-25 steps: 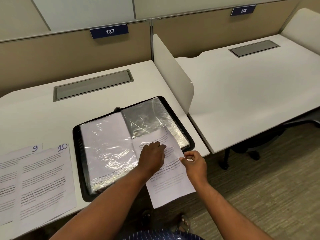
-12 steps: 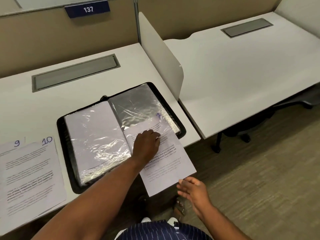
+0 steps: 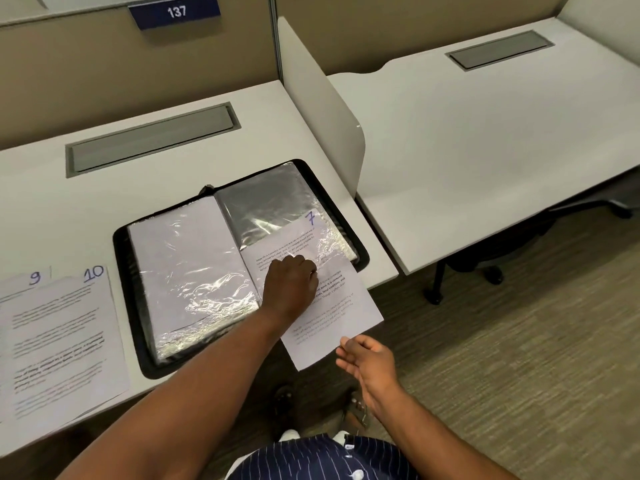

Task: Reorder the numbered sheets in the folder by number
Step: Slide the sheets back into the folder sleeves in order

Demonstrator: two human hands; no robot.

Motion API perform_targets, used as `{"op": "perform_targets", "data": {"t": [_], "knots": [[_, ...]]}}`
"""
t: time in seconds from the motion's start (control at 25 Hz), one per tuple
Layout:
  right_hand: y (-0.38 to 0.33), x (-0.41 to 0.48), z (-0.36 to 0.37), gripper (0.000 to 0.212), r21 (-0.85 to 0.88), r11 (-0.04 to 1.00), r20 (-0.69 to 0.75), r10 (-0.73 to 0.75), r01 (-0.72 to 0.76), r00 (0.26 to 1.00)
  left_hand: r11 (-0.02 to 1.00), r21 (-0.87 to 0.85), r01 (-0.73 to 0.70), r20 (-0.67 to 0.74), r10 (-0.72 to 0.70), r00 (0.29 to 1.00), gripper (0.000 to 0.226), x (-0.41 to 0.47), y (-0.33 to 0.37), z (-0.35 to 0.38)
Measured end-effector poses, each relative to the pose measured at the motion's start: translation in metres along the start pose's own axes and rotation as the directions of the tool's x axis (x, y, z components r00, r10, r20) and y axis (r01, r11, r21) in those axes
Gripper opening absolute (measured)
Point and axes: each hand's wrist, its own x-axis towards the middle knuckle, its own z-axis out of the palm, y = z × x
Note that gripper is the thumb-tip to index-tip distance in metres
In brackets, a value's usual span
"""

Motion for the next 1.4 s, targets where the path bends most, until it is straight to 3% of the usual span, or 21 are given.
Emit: {"op": "perform_targets", "data": {"t": [0.36, 0.6, 1.12, 1.4], "knots": [[-0.040, 0.011, 0.029, 0.012, -0.168, 0.984, 0.015, -0.056, 0.058, 0.998, 0.996, 0.036, 0.081, -0.024, -0.080, 0.996, 0.006, 0.006, 0.001, -0.013], [-0.019, 0.009, 0.008, 0.013, -0.212, 0.975, -0.043, 0.056, -0.064, 0.997, 0.994, 0.063, 0.090, 0.005, -0.090, 0.996, 0.008, 0.008, 0.004, -0.012], [-0.038, 0.037, 0.042, 0.014, -0.131, 0.989, 0.039, 0.077, -0.071, 0.996, 0.986, 0.156, 0.063, 0.040, -0.070, 0.997, 0.013, 0.006, 0.015, -0.014], [-0.058, 0.047, 0.066, 0.010, -0.138, 0.990, 0.051, 0.043, -0.036, 0.998, 0.976, 0.144, 0.162, -0.030, -0.160, 0.987, 0.007, 0.005, 0.020, -0.022]]}}
